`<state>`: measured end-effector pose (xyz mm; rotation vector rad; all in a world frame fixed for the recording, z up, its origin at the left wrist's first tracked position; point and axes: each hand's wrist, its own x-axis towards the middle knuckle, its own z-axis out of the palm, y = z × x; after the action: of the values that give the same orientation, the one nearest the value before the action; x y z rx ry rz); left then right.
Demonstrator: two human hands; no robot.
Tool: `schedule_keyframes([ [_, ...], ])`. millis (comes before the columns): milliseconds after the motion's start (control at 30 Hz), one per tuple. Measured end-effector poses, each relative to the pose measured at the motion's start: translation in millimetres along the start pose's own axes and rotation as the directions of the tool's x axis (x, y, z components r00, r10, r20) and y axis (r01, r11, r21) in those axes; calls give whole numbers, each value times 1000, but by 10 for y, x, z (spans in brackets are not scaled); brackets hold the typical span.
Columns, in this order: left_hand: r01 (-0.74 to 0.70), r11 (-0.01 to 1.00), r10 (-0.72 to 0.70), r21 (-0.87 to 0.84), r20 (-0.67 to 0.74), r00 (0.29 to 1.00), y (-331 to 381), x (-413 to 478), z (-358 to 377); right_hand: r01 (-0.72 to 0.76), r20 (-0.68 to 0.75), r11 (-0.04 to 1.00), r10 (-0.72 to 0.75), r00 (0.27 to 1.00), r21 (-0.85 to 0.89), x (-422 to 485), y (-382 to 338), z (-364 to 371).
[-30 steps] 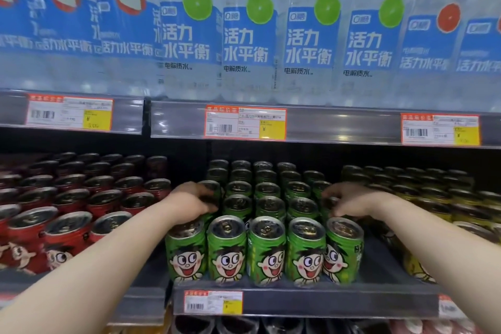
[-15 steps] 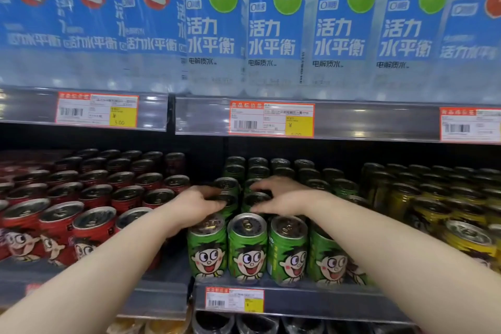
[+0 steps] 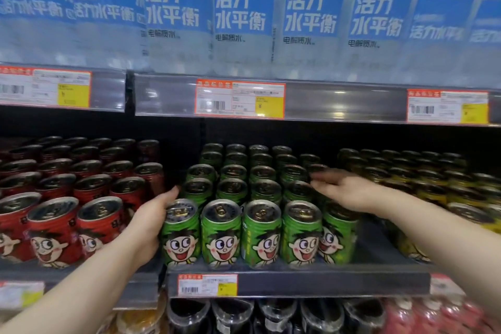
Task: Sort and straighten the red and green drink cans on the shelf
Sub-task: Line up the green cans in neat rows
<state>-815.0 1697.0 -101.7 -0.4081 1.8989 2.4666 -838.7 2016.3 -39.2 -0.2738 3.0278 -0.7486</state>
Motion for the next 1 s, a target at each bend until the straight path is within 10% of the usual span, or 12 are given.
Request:
schedule_keyframes([
  [533, -49, 998, 46, -38, -78, 996, -13, 5, 106, 52, -53, 993, -47, 998, 105, -201, 309, 211],
  [800, -31, 1000, 32, 4, -49, 998, 16, -55, 46, 59, 2, 869, -67, 998, -492, -429, 167, 7],
  [1000, -438, 723, 530, 534, -24, 847, 84, -149, 83, 107, 143, 905, -52, 988, -411, -419, 225, -61],
])
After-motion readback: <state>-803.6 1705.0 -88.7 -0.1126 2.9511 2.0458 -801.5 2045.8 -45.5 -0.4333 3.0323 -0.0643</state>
